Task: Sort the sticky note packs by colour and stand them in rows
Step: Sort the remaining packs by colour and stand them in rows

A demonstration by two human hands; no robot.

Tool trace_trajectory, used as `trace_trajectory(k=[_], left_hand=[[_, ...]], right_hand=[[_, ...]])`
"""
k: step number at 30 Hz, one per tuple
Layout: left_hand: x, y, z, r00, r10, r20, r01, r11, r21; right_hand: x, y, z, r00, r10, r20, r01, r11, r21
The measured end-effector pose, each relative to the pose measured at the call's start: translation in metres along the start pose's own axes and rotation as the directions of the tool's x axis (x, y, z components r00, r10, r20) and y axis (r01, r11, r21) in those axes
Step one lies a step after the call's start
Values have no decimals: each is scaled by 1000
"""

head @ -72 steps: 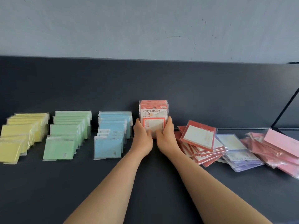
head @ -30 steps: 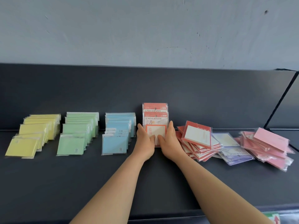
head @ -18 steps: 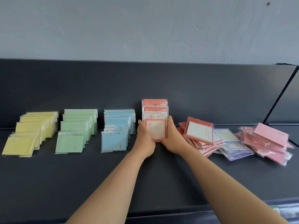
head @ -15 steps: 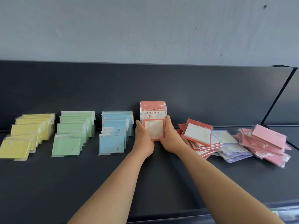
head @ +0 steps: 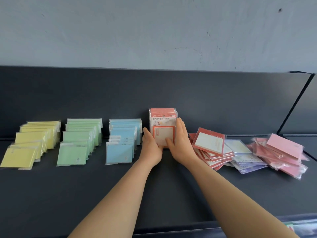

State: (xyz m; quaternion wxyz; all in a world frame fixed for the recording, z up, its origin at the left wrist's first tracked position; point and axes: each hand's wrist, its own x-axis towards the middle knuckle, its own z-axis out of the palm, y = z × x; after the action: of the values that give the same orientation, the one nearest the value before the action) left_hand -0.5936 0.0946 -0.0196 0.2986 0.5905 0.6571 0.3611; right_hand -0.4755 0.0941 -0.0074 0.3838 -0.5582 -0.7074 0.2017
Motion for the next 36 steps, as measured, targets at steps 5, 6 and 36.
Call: trace_trajectory(k=[5,6,36], left_hand=[[-9,9,-7,997,44,-55,-42,998,39],[-12,12,-9,995,70,-69,-67,997,42],[-70,93,62,979,-203,11,192,902,-388]], right_hand=[[-5,-5,-3,1000,31,-2,-31,993,-110],[-8,-10,-6,1000,-1,-11,0,994,-110],[-68,72,-159,983,168,70,-169,986,6]])
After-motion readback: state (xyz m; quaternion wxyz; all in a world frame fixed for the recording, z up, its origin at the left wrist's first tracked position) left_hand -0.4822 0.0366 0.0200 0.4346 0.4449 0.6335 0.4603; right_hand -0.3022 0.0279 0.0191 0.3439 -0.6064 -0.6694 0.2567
